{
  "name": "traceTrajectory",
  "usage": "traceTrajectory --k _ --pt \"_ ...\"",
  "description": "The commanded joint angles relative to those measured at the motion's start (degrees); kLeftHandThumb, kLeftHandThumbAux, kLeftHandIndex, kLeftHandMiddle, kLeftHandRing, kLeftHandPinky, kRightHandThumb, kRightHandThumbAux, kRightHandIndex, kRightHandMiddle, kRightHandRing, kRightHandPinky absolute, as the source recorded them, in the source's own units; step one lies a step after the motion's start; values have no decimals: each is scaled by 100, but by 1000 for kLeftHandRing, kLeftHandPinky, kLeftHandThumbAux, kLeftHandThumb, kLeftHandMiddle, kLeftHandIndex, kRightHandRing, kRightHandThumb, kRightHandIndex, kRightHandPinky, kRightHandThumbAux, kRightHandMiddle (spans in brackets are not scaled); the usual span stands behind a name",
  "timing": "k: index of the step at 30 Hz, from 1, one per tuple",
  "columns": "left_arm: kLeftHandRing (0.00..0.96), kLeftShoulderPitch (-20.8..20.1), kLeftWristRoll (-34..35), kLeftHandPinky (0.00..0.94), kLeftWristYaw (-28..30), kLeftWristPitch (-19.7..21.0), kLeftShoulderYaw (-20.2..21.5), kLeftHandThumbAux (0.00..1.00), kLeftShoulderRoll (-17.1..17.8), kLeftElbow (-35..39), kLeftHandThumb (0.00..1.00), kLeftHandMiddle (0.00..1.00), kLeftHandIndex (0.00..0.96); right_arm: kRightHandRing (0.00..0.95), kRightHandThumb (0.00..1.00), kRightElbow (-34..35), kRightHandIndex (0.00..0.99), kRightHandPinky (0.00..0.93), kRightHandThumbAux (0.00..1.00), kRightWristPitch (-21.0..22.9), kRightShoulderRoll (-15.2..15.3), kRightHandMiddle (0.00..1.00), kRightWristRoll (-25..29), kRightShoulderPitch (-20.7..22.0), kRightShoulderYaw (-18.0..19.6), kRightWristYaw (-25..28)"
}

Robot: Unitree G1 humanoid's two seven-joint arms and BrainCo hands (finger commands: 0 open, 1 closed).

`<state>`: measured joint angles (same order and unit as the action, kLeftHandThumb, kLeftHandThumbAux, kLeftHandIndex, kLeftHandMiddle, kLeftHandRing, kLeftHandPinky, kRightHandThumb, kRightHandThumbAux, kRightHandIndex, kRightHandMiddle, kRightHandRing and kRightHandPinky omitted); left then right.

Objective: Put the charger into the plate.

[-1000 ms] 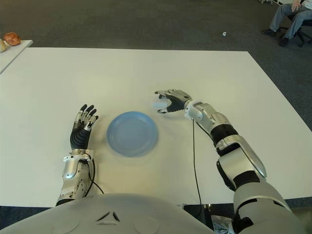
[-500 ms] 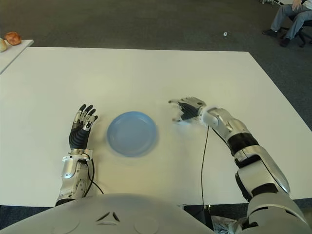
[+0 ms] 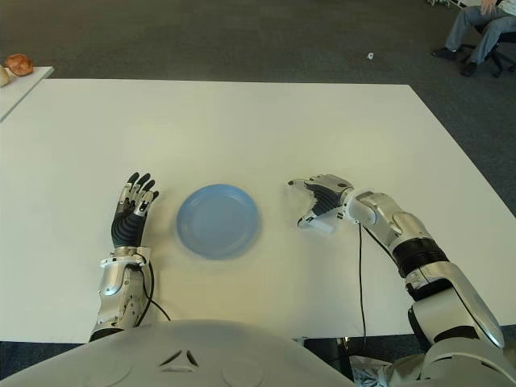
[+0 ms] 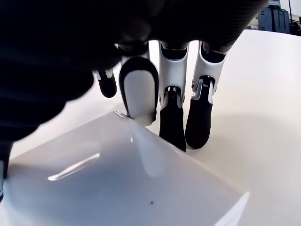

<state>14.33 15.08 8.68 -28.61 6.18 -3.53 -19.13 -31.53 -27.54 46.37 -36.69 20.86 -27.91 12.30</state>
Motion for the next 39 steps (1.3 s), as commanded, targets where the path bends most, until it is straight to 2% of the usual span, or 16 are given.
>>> traceTrajectory --k 1,11,22,24,30,39 --pt "111 539 -24 136 -88 790 116 588 8 -829 0 127 75 611 0 -27 0 454 557 -74 11 577 -151 -330 -49 70" --pt "110 519 -92 141 -126 813 107 589 26 -811 0 127 75 551 0 142 0 390 572 -110 -25 518 -57 -546 200 -101" --pt "107 506 -98 134 -116 755 99 590 0 -822 0 122 73 413 0 255 0 309 585 -150 -144 377 120 -705 539 -414" --pt "108 492 -100 133 -109 740 103 589 7 -841 0 124 74 367 0 287 0 259 584 -104 -161 322 134 -721 590 -458" --pt "110 487 -166 131 -115 688 80 588 21 -853 0 129 76 294 0 292 0 164 602 -155 -197 241 126 -767 720 -609" --pt "113 488 -203 128 -75 738 84 590 35 -868 0 132 80 262 0 236 0 147 631 -235 -266 198 150 -813 843 -777"
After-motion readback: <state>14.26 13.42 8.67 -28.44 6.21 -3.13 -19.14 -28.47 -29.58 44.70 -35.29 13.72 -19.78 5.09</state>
